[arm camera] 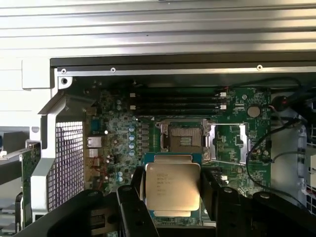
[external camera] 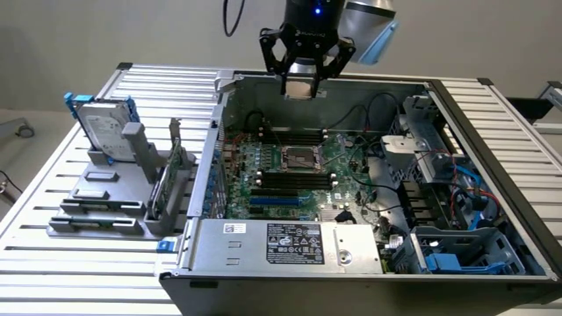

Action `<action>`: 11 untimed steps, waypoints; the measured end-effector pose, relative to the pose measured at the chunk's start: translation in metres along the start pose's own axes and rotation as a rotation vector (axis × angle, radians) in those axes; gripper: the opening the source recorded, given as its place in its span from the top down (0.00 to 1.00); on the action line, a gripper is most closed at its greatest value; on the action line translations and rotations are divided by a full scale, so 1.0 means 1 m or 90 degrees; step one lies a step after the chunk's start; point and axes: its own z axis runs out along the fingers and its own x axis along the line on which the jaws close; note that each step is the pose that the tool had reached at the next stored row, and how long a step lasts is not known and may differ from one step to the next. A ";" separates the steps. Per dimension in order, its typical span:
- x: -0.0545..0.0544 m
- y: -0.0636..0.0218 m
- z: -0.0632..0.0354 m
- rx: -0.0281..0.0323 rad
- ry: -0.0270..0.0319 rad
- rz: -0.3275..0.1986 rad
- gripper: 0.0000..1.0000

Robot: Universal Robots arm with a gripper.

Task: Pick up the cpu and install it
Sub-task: 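Pick up the cpu and move it towards the insertion slot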

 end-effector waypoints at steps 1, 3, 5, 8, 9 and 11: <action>0.000 0.0005 0.0011 -0.0001 -0.0020 -0.002 0.45; 0.000 0.0016 0.0032 0.0001 -0.0060 -0.006 0.45; -0.001 0.0031 0.0057 0.0002 -0.0091 -0.010 0.45; -0.005 0.0060 0.0102 0.0003 -0.0106 -0.012 0.45; -0.008 0.0073 0.0120 0.0002 -0.0106 -0.012 0.45; -0.014 0.0099 0.0155 0.0003 -0.0106 -0.012 0.45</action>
